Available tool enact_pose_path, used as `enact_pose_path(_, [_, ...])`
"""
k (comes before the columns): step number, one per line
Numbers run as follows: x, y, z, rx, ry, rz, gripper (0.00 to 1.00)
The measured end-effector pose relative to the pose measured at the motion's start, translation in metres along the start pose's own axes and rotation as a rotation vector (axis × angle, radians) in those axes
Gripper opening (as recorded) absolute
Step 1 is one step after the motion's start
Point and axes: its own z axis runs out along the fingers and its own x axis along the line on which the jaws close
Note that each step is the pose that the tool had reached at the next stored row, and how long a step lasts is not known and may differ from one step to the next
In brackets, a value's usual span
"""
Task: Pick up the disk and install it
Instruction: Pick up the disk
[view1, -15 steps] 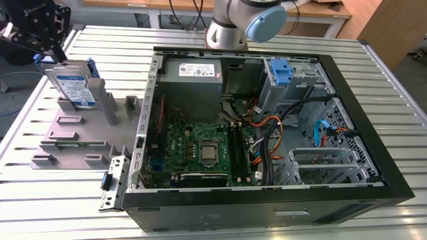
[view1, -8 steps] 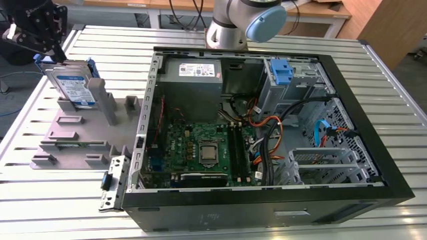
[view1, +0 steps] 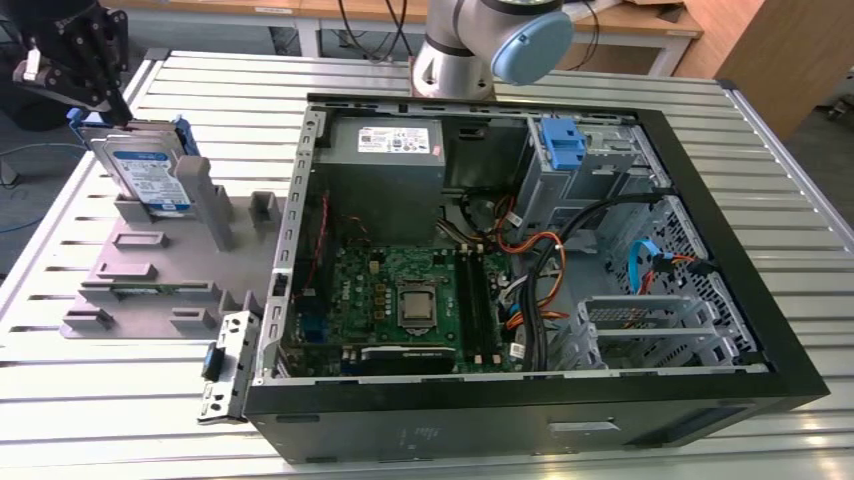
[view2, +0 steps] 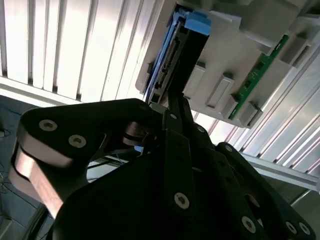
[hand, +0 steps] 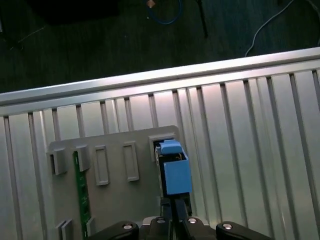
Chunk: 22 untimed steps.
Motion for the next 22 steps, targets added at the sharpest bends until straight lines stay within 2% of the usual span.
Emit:
enact_pose_path(6, [0.0, 0.0, 0.0005, -0.0026, 0.0034, -0.103, 0.17])
enact_pose_path(13, [-0.0005, -0.0015, 0.0006, -0.0025, 0.0029, -0.108, 0.17])
enact_pose_path(22, [-0.0049, -0.0017, 0.0007, -0.0026, 0.0029, -0.108, 0.17])
